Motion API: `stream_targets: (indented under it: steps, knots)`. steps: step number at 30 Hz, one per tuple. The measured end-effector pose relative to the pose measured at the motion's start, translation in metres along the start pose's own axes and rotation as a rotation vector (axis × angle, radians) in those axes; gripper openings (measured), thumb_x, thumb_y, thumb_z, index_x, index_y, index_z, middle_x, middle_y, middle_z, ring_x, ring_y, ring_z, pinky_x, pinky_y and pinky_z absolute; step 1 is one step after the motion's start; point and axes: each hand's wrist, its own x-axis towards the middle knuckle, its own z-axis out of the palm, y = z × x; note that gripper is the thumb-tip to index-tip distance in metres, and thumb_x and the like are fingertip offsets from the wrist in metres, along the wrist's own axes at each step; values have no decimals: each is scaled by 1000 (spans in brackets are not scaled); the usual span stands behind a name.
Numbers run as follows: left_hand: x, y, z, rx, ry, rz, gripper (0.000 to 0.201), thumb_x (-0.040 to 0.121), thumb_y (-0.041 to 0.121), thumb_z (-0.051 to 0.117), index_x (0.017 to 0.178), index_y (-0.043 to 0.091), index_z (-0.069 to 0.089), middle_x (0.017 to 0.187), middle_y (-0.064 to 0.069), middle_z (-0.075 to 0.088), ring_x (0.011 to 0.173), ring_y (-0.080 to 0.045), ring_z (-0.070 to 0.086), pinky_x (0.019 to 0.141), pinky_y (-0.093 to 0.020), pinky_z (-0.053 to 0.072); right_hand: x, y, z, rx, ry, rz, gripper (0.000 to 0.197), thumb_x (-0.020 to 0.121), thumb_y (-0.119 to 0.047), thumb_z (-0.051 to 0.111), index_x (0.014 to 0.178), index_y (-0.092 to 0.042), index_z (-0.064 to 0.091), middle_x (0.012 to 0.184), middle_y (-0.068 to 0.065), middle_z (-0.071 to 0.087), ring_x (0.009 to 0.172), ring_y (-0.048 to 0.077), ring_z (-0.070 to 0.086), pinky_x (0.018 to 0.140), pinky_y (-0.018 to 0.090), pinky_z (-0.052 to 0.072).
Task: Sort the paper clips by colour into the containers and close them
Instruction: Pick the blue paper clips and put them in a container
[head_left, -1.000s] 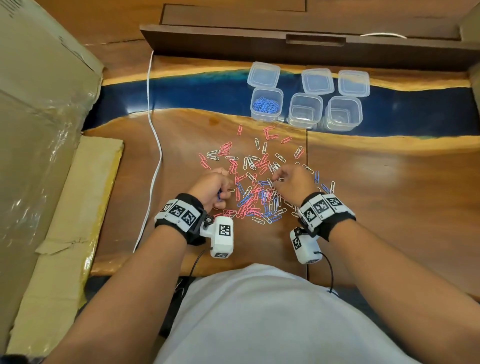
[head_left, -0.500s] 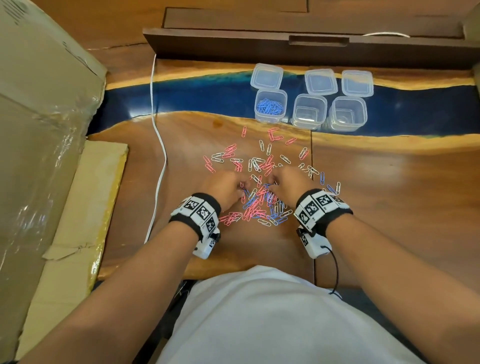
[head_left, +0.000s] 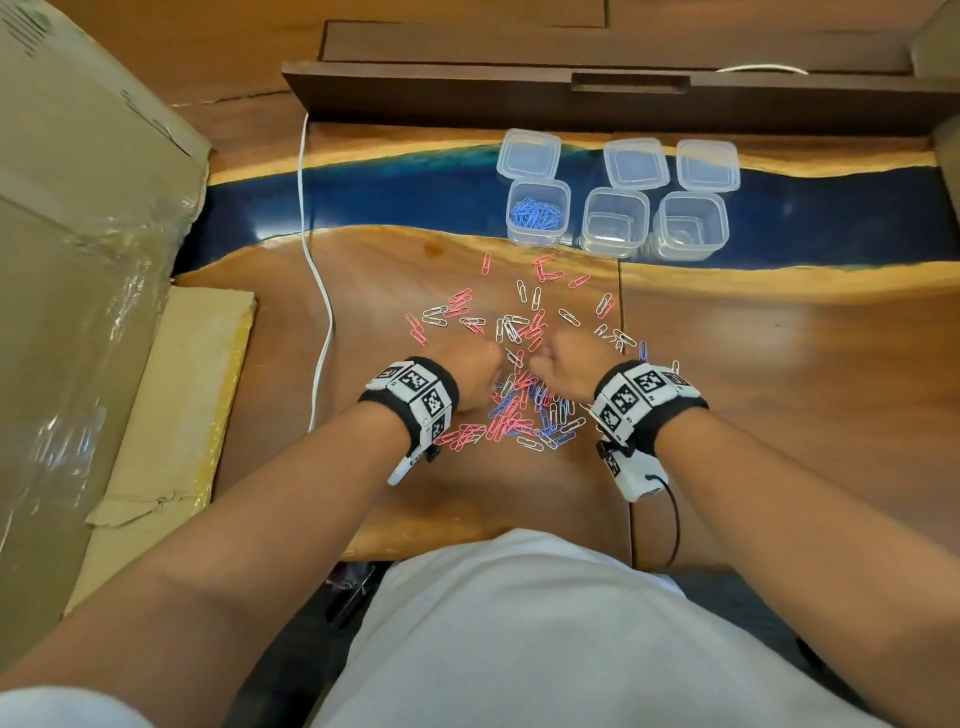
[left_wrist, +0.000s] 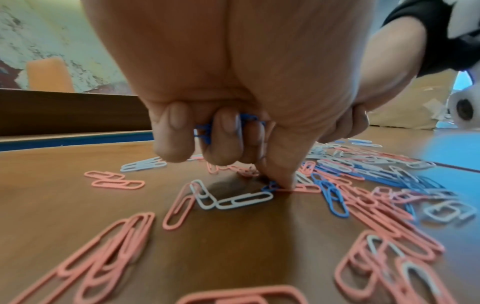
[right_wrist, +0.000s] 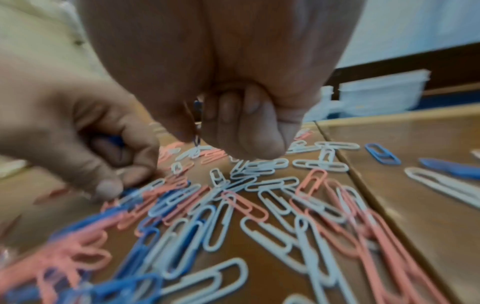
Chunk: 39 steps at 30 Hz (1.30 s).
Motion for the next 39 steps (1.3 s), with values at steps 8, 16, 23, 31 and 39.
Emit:
stream_targets:
  steps: [8,16,23,31,39]
  knots:
    - [-6,6,1,59,29,14,18,84,25,50,72,12,53,69,-7,57,64,-26,53,57,-30,45,-34,26,15,1397,-140,374,20,78,-17,40,62,-23,29,51,-4,27,36,8,18,36,11,14]
    - [-43,6,17,-1835,160,-266,19,75,8,29,61,16,39,56,0,28,44,-13,23,47,-21,11,-55,23,34,1754,-176,173,14,76,-7,36,66,-13,43,57,4,40,39,11,29,38,13,15]
    - [-51,20,37,-1970,92,-328,30,86,25,36,59,14,41,59,-2,34,41,-13,29,44,-20,15,-41,16,41,1032,105,385,19,85,-29,71,78,-12,69,44,-8,36,33,7,27,35,17,22]
    - [-31,33,56,-687,326,-435,19,83,29,70,68,20,61,66,1,64,66,-20,59,65,-28,49,-26,-3,48,336,292,267,9,80,-22,71,74,-17,68,70,0,66,67,19,61,63,26,46]
    - [-22,38,46,-607,252,-455,17,82,17,64,67,20,60,70,-3,64,74,-26,64,66,-28,48,-16,-11,41,199,205,276,39,85,-9,55,50,-11,38,49,6,35,51,25,38,45,25,30]
